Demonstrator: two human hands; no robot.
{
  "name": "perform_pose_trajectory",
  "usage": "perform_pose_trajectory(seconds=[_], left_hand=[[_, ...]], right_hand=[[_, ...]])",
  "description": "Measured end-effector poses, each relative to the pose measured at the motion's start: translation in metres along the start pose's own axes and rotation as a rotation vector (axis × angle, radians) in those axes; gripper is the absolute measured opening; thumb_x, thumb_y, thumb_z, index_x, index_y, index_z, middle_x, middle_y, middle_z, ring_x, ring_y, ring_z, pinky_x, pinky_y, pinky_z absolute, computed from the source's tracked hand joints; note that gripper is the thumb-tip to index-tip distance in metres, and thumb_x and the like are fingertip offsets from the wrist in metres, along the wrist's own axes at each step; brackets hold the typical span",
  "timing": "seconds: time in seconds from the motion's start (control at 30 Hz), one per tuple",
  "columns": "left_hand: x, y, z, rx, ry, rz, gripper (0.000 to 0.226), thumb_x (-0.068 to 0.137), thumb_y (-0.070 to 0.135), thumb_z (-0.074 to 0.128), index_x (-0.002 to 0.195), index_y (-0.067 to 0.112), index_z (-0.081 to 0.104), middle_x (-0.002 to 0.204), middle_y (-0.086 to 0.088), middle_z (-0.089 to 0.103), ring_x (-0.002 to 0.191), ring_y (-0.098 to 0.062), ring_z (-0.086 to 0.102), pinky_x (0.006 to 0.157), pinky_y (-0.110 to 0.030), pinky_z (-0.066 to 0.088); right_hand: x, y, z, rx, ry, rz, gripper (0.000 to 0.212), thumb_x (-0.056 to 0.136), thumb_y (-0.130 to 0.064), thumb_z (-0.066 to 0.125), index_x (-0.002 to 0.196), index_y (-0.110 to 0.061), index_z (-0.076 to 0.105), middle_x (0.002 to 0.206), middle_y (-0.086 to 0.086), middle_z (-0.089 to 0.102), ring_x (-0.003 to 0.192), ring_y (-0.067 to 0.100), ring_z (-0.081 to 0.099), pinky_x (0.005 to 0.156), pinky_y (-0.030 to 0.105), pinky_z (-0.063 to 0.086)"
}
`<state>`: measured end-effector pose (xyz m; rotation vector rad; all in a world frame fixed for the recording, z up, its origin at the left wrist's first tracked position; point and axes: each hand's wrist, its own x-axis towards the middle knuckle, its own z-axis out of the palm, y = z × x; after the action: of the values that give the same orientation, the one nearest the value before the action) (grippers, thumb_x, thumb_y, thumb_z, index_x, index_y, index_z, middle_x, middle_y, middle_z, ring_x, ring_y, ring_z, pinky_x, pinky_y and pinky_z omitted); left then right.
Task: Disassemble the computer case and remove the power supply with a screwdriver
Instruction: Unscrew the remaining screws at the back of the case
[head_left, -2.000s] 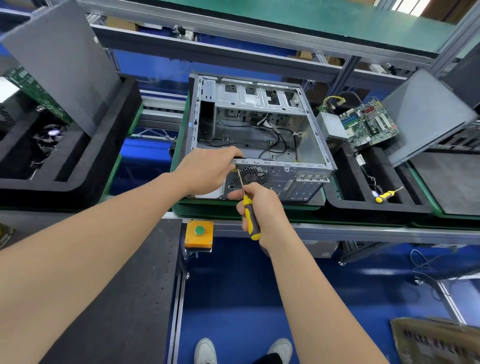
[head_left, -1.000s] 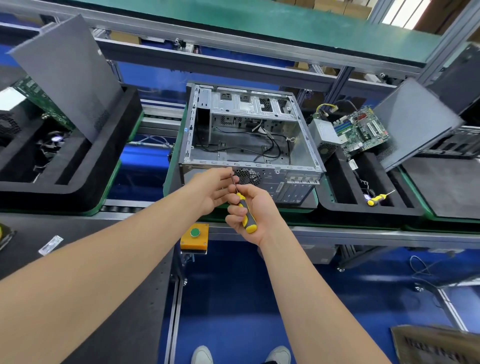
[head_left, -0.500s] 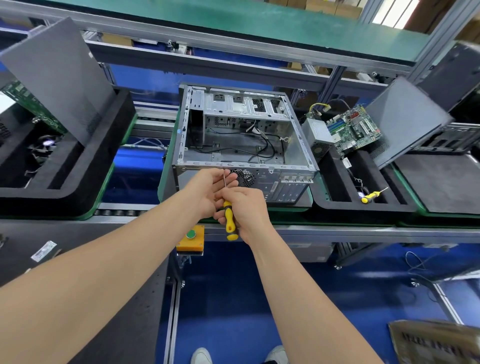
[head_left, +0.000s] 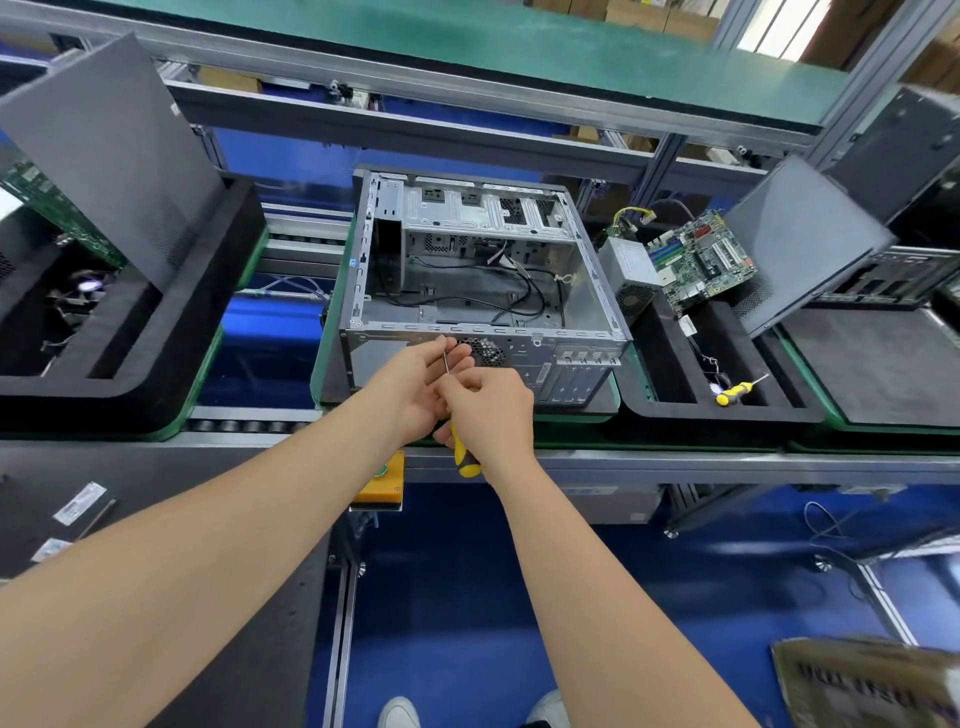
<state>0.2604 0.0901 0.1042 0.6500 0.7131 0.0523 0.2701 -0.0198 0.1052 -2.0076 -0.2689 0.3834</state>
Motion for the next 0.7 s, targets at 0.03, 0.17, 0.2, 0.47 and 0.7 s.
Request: perform_pose_trajectory(seconds=[0.03, 0.17, 0.2, 0.47, 0.7], left_hand=[[0.000, 0.000, 0.001, 0.003, 0.004, 0.000, 0.014, 0.103, 0.024, 0.057, 0.100, 0.014, 0.066, 0.087, 0.000, 0.076, 0.084, -0.013, 0.071, 0.081, -0.024, 0.050], [0.001, 0.001, 0.003, 0.010, 0.015, -0.015, 0.017, 0.103, 0.023, 0.055, 0.093, 0.013, 0.065, 0.078, 0.000, 0.075, 0.075, -0.012, 0.067, 0.061, -0.019, 0.045], [0.000, 0.001, 0.004, -0.012, 0.013, -0.021, 0.017, 0.103, 0.022, 0.055, 0.093, 0.012, 0.064, 0.078, -0.001, 0.074, 0.076, -0.013, 0.066, 0.058, -0.019, 0.045], [-0.002, -0.001, 0.006, -0.015, 0.040, -0.007, 0.020, 0.103, 0.022, 0.053, 0.089, 0.013, 0.065, 0.077, 0.000, 0.075, 0.080, -0.013, 0.070, 0.080, -0.023, 0.048], [-0.005, 0.000, 0.003, 0.007, 0.003, -0.013, 0.025, 0.105, 0.025, 0.046, 0.096, 0.013, 0.067, 0.083, 0.000, 0.078, 0.071, -0.013, 0.075, 0.087, -0.030, 0.055]], right_hand=[[0.001, 0.002, 0.000, 0.175, -0.045, 0.082, 0.024, 0.095, -0.016, 0.063, 0.077, -0.009, 0.076, 0.057, 0.007, 0.067, 0.045, 0.019, 0.067, 0.045, 0.027, 0.053], [0.003, 0.003, -0.009, 1.040, -0.366, 0.537, 0.029, 0.105, -0.021, 0.052, 0.093, -0.005, 0.072, 0.067, 0.006, 0.058, 0.043, 0.010, 0.048, 0.036, 0.018, 0.039], [0.005, 0.004, -0.010, 1.199, -0.427, 0.593, 0.034, 0.106, -0.020, 0.048, 0.091, -0.002, 0.074, 0.069, 0.004, 0.056, 0.042, 0.007, 0.046, 0.034, 0.016, 0.036], [0.005, 0.002, 0.002, 0.890, -0.288, 0.461, 0.022, 0.106, -0.017, 0.054, 0.100, -0.004, 0.071, 0.076, 0.009, 0.064, 0.046, 0.011, 0.053, 0.039, 0.022, 0.043], [0.010, 0.001, 0.009, 0.597, -0.082, 0.348, 0.019, 0.095, -0.010, 0.069, 0.102, 0.008, 0.073, 0.073, 0.018, 0.062, 0.046, 0.019, 0.058, 0.045, 0.028, 0.051]])
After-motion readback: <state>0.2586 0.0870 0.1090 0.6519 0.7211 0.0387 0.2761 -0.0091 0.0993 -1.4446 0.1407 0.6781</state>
